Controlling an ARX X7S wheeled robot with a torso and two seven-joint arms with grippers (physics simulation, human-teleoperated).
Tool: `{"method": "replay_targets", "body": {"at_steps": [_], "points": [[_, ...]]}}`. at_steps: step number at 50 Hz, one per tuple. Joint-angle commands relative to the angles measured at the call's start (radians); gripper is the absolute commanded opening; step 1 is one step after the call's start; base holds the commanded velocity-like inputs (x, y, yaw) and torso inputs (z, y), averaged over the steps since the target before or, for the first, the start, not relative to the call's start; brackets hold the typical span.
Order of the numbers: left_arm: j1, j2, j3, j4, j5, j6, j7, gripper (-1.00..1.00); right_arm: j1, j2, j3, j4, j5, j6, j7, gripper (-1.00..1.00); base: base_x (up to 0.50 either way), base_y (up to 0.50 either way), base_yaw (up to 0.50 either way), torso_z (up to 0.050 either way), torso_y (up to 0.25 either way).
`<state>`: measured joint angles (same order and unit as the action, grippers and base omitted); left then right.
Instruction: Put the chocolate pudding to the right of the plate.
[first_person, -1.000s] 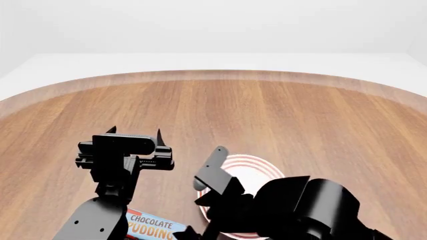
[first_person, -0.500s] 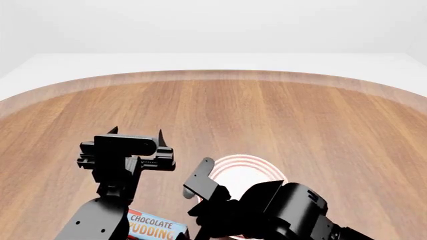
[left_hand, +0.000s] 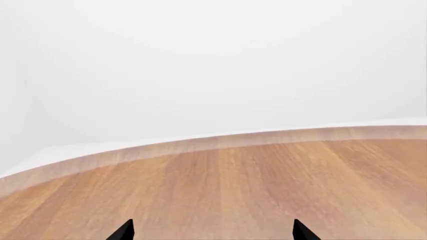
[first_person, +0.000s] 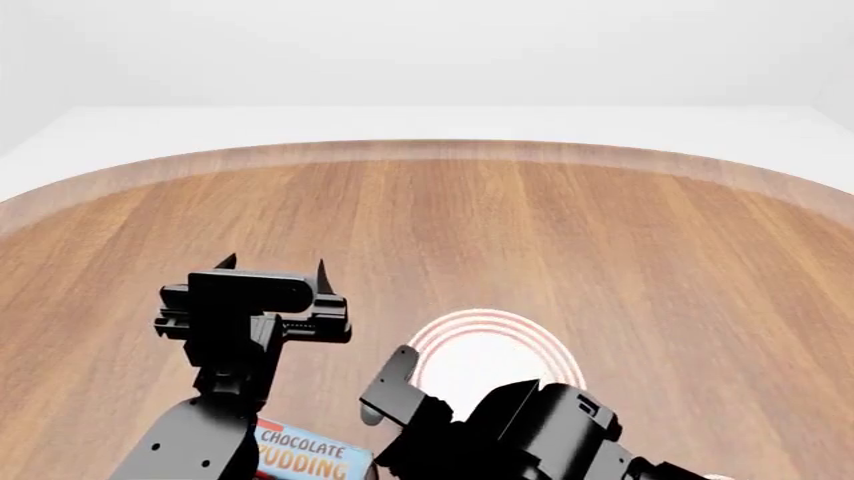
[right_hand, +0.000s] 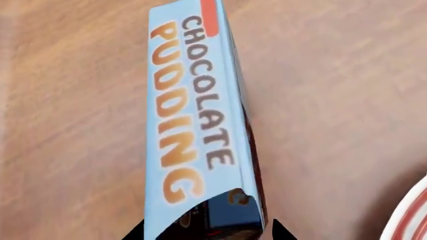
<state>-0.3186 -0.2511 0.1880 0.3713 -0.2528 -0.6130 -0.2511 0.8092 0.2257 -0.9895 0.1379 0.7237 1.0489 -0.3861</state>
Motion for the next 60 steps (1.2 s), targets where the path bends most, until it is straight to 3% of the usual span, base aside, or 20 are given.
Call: {"method": "replay_targets", "body": {"at_steps": [1,18,28,35,48,60], "points": [[0.001,-0.002,0.005,-0.004,-0.003,0.005,-0.003,1.00,-0.008,0.003,-0.025,0.006,-0.011,-0.013,-0.007,-1.00,0.00,0.00,0.00,0.000,0.000],[0.002,-0.010,0.003,-0.003,-0.012,0.006,-0.010,1.00,-0.003,0.008,-0.004,-0.006,-0.005,-0.015,0.025,-1.00,0.00,0.00,0.00,0.000,0.000],[0.000,-0.015,0.000,-0.007,-0.017,0.009,-0.013,1.00,-0.023,0.081,0.060,-0.179,0.063,0.051,0.096,-1.00,0.00,0.00,0.00,0.000,0.000],[-0.004,-0.016,0.002,-0.011,-0.018,0.012,-0.016,1.00,-0.049,0.168,0.150,-0.320,0.140,0.115,0.172,-1.00,0.00,0.00,0.00,0.000,0.000],[-0.003,-0.020,0.002,-0.013,-0.023,0.017,-0.020,1.00,-0.049,0.263,0.292,-0.393,0.217,0.177,0.279,-1.00,0.00,0.00,0.00,0.000,0.000],[-0.002,-0.022,0.007,-0.024,-0.026,0.026,-0.022,1.00,-0.051,0.381,0.559,-0.443,0.358,0.232,0.434,-1.00,0.00,0.00,0.00,0.000,0.000]]}}
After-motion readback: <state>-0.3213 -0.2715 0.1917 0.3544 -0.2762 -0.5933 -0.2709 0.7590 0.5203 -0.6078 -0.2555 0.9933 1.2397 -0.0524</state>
